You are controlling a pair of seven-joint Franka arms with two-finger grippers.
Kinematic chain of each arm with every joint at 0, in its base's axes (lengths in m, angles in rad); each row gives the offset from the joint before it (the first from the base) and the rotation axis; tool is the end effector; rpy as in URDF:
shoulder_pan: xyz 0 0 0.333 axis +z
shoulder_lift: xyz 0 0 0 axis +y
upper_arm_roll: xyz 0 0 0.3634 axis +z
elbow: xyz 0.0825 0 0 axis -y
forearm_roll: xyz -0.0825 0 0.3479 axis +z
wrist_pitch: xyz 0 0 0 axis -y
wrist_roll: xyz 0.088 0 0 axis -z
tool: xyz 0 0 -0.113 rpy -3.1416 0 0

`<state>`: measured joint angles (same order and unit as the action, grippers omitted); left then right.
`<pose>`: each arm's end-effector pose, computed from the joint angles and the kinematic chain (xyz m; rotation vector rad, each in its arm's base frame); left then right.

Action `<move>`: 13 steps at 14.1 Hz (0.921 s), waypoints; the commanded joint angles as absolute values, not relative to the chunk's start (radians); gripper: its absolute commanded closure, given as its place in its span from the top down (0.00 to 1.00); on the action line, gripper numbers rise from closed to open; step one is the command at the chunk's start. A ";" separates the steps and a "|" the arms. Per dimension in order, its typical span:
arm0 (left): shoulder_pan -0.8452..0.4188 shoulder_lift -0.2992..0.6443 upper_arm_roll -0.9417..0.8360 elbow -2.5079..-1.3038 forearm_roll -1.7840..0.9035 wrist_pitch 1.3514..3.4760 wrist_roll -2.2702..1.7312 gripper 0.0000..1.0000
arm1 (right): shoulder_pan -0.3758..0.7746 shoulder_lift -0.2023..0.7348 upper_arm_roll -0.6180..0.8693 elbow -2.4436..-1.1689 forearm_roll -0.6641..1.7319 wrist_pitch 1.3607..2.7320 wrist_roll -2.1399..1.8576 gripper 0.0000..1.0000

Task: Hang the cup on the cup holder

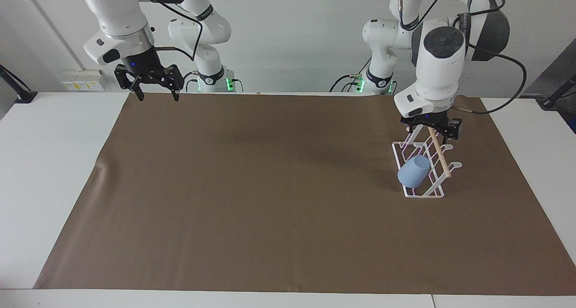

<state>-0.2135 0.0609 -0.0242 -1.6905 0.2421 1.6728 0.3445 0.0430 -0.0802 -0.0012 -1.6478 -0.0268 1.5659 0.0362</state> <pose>0.5316 -0.1029 0.5928 -2.7680 0.8813 0.1325 0.4883 0.0173 0.6723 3.1148 0.0086 -0.0010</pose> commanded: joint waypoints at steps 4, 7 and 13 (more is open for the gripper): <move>-0.112 -0.058 -0.031 -1.698 0.124 1.597 0.148 1.00 | 0.029 -0.103 0.009 -1.678 -0.051 1.557 0.035 1.00; -0.063 -0.071 -0.023 -1.657 0.059 1.591 0.069 1.00 | 0.029 -0.104 0.009 -1.678 -0.051 1.557 0.034 1.00; -0.034 -0.035 -0.023 -1.580 0.025 1.559 0.064 1.00 | 0.029 -0.106 0.009 -1.683 -0.051 1.557 0.032 1.00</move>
